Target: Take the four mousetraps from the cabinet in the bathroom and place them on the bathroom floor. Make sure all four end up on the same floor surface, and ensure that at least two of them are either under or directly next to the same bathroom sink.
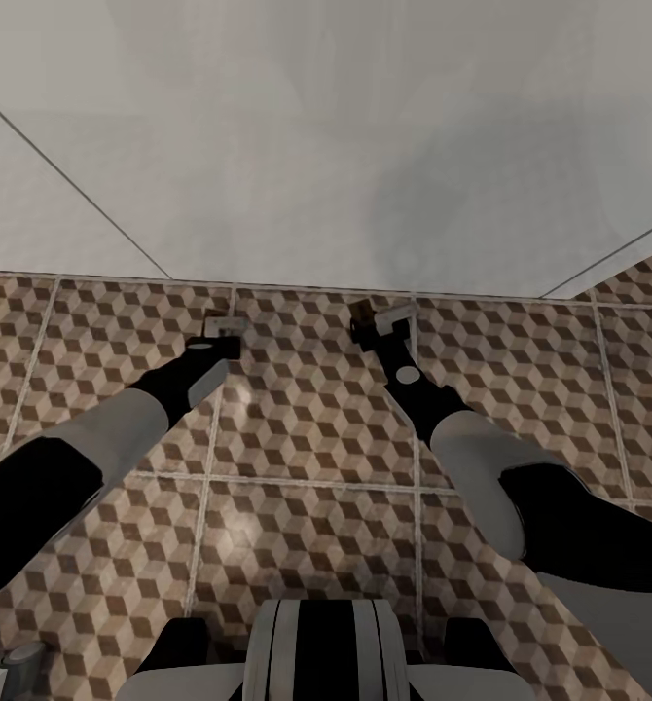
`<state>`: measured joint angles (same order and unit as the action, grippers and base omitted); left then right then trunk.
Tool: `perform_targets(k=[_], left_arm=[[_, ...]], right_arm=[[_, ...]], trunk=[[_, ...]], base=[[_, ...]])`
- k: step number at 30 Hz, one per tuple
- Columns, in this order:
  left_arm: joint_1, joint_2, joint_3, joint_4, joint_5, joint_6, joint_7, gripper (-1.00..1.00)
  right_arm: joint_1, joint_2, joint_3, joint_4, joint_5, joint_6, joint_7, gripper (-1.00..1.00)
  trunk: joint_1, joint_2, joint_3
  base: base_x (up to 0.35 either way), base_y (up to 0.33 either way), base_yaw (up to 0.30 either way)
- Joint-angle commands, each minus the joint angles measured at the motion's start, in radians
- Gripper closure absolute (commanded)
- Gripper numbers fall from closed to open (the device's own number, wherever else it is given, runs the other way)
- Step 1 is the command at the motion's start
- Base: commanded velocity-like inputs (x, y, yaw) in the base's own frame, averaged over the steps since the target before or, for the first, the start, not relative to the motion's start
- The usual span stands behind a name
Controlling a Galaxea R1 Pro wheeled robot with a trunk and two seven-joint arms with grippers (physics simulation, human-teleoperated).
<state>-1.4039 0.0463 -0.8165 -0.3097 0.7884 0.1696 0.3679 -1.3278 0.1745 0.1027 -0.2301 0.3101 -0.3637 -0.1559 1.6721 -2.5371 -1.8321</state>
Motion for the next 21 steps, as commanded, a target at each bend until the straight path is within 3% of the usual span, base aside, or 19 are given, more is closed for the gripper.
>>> perform_targets(k=[1, 21], left_arm=[[-0.001, 0.002, -0.009, 0.0, 0.003, 0.001, 0.008, 1.0], [-0.003, 0.004, -0.016, 0.033, 0.005, -0.14, -0.058, 1.0]], right_arm=[[0.0, 0.0, 0.006, 0.002, 0.003, -0.001, -0.008, 1.0], [0.02, 0.0, 0.005, 0.002, 0.006, -0.028, -0.013, 1.0]], trunk=[[0.0, 0.0, 0.0], [0.0, 0.0, 0.0]], base=[[0.0, 0.0, 0.0], [0.0, 0.0, 0.0]])
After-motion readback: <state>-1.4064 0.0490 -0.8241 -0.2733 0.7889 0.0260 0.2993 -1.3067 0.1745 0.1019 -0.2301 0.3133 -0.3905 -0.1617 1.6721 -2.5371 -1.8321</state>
